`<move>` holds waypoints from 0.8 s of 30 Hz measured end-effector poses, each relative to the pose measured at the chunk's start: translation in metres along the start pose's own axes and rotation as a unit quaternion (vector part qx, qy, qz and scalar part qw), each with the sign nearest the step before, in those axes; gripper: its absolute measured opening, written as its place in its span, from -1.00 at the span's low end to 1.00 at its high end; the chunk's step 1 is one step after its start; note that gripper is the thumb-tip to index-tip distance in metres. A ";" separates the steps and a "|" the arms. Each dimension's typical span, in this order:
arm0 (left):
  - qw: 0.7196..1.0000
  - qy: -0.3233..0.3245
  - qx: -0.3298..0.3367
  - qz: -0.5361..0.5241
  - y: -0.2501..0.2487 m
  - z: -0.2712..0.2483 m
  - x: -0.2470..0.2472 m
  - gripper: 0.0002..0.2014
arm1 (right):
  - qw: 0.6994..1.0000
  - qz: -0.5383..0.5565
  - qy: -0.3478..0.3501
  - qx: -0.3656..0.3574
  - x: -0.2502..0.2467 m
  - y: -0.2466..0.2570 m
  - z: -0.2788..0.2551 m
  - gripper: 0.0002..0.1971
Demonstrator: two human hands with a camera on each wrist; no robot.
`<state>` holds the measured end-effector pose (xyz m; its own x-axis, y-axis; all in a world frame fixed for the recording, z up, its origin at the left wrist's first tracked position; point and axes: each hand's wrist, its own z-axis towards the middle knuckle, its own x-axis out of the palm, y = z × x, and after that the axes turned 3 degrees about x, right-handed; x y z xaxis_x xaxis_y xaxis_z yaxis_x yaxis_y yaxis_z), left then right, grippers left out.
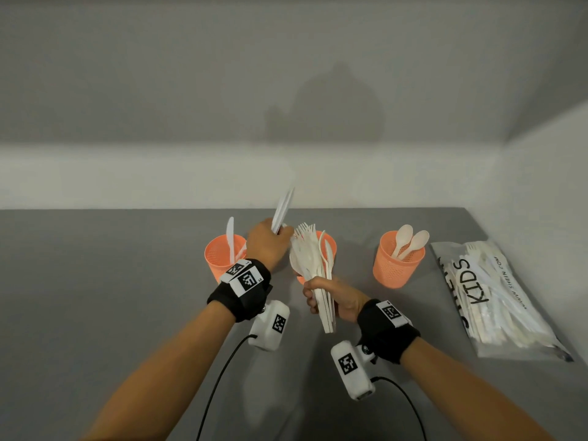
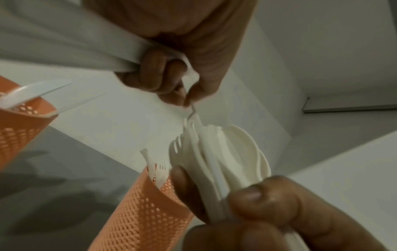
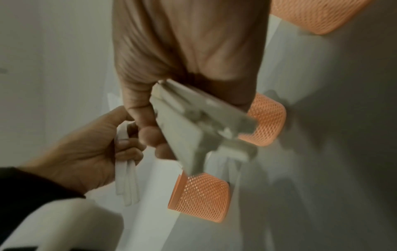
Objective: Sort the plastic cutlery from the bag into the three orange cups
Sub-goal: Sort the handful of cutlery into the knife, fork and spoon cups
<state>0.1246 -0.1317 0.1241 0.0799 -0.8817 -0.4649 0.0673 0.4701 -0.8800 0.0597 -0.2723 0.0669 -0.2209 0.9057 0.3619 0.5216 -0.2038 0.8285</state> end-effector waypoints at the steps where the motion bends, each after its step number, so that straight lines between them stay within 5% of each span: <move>1: 1.000 -0.022 0.004 -0.016 -0.001 0.001 -0.001 -0.81 | 1.000 0.009 0.002 -0.003 -0.001 0.001 0.000 -0.75; 4: 0.994 -0.058 -0.009 -0.093 0.001 0.001 -0.003 -0.84 | 1.000 0.022 0.002 -0.012 -0.004 0.004 0.002 -0.69; 10: 0.992 0.000 -0.032 -0.124 0.013 -0.015 0.009 -0.76 | 0.999 -0.010 -0.010 -0.035 -0.001 0.006 0.010 -0.78; 13: 0.990 -0.027 -0.015 -0.135 0.017 -0.018 0.013 -0.81 | 0.999 -0.005 -0.025 -0.033 0.003 0.006 0.013 -0.97; 18: 0.983 -0.077 -0.016 -0.164 0.012 -0.012 0.008 -0.81 | 0.999 0.001 -0.044 -0.032 0.007 0.006 0.018 -0.91; 24: 0.935 -0.177 -0.060 -0.300 0.017 0.015 -0.024 -0.73 | 0.997 0.029 -0.054 -0.056 0.001 0.008 0.026 -0.91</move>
<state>0.1384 -0.1022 0.1221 0.3898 -0.9069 0.1599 0.0966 -0.1325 -0.9865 0.0847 -0.2638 0.0626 -0.1002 0.9245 0.3678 0.4343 -0.2919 0.8522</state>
